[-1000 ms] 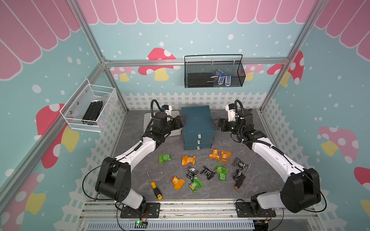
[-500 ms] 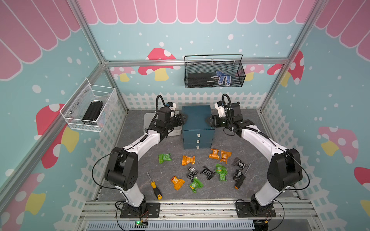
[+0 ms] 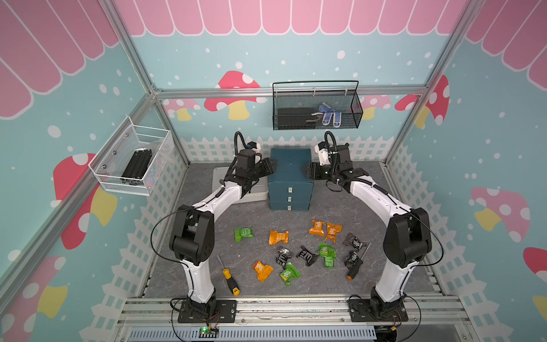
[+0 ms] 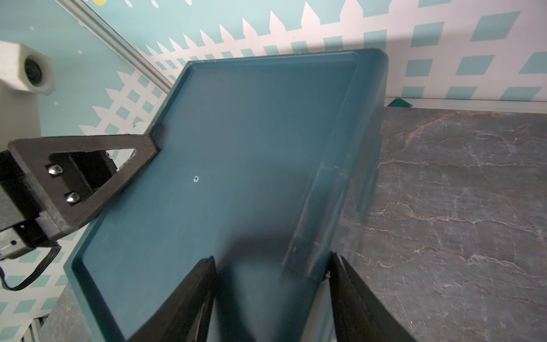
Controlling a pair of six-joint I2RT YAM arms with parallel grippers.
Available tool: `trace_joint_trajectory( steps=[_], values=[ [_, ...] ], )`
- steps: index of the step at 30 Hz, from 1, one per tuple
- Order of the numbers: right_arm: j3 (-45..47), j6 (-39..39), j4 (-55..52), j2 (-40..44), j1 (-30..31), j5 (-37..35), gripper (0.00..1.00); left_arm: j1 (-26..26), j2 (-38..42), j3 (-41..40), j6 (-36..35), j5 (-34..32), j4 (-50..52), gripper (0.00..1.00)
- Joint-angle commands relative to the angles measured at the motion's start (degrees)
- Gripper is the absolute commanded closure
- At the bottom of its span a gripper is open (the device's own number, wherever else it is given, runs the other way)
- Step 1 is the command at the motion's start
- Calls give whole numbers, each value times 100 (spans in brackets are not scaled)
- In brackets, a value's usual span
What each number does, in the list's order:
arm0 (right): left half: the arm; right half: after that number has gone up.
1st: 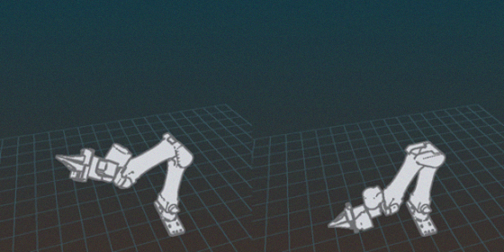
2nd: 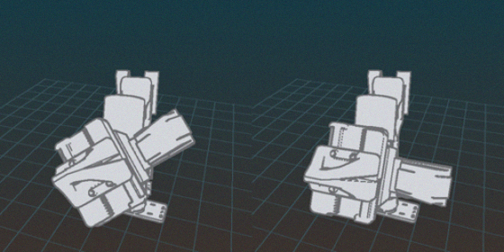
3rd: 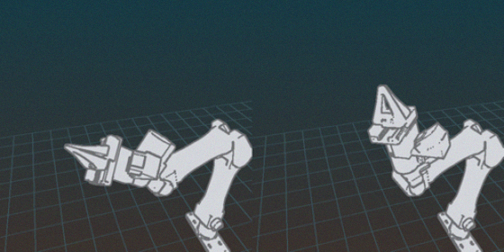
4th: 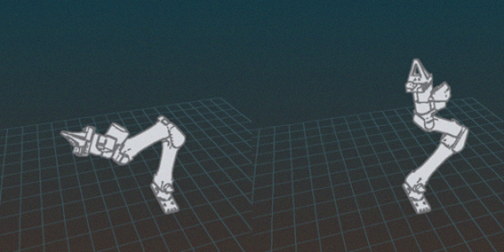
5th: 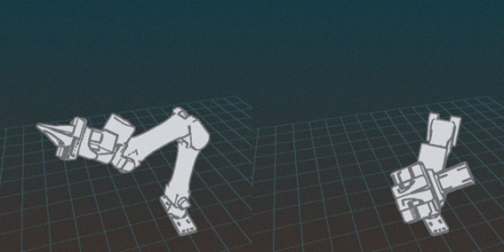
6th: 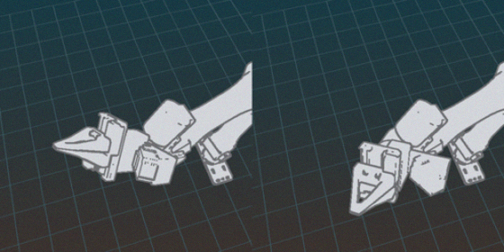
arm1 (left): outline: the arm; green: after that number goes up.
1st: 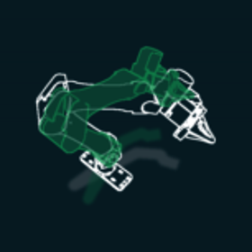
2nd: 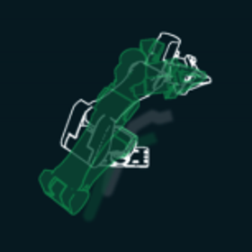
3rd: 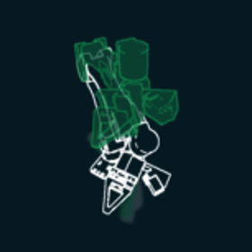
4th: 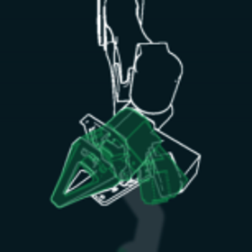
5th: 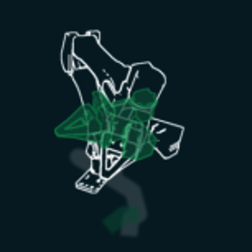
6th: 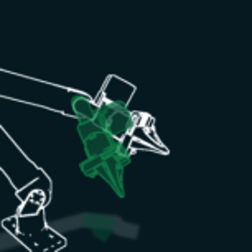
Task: Place the cookies into the drawer by color
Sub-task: Move the storage box to the center of the board.
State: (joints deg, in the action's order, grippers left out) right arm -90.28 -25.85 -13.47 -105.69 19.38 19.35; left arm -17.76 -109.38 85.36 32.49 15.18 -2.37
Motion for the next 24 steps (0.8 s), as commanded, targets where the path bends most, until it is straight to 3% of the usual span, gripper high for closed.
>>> trace_joint_trajectory(
  steps=[1,11,15,18,20,24],
  values=[
    [53,175,-437,-496,163,155,38,-167,-431,139,-217,201,593,56],
    [-209,263,-674,-620,145,34,38,-114,-434,263,-117,26,565,56],
    [-146,266,-702,-542,137,-88,38,-92,177,-196,65,-288,340,36],
    [-102,263,-679,-505,137,-64,37,-115,899,-389,-180,-1331,884,18],
    [-75,256,-651,-477,137,-88,37,-25,1418,-836,-33,-1170,738,14],
    [-84,228,-668,-459,137,-135,36,-132,2680,-2420,824,-650,-526,6]
  ],
)
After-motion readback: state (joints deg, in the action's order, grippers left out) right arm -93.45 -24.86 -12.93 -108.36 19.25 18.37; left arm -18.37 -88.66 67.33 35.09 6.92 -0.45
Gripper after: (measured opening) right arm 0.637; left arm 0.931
